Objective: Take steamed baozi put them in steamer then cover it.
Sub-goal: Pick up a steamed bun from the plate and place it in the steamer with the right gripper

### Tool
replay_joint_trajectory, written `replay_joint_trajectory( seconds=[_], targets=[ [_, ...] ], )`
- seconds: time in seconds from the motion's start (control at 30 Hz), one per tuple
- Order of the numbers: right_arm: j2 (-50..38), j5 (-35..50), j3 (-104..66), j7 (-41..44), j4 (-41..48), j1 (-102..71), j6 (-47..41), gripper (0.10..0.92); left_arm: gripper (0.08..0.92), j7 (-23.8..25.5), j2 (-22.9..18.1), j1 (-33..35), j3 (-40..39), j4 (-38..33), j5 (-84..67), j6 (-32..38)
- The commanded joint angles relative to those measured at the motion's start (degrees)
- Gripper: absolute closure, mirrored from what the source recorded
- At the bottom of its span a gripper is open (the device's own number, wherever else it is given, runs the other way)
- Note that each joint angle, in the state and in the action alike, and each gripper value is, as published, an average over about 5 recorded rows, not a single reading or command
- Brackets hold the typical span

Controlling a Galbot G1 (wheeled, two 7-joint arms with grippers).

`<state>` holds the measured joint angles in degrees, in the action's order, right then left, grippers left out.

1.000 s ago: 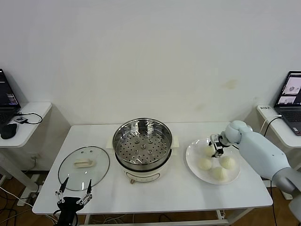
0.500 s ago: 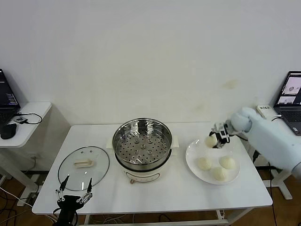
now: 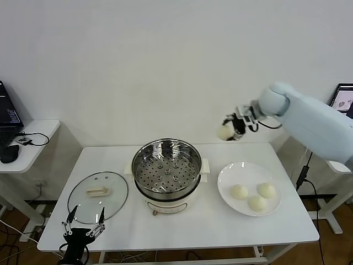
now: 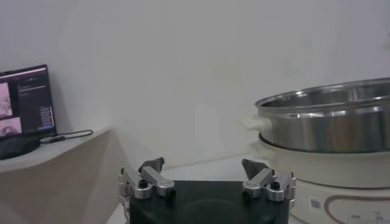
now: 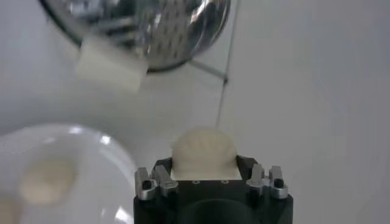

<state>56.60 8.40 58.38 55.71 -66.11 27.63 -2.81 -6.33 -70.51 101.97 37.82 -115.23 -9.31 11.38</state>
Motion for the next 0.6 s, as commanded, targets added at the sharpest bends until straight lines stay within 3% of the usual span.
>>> replay_joint_trajectory(
  seconds=[0.03, 0.27, 0.6],
  targets=[
    [13.78, 4.7, 8.0, -2.65, 0.34, 5.19, 4.45, 0.363, 0.177, -0.08, 0.09, -0.08, 0.01, 0.74, -1.18, -0.1],
    [19.56, -3.57, 11.96, -4.22, 2.52, 3.38, 10.68, 0.364, 0.177, -0.14, -0.39, -0.62, 0.16, 0.87, -1.29, -0.23],
    [21.32, -16.44, 15.75, -6.35, 5.09, 0.57, 21.68, 0.364, 0.177, -0.07, -1.26, -1.77, 0.0, 0.95, -1.37, -0.66]
  ],
)
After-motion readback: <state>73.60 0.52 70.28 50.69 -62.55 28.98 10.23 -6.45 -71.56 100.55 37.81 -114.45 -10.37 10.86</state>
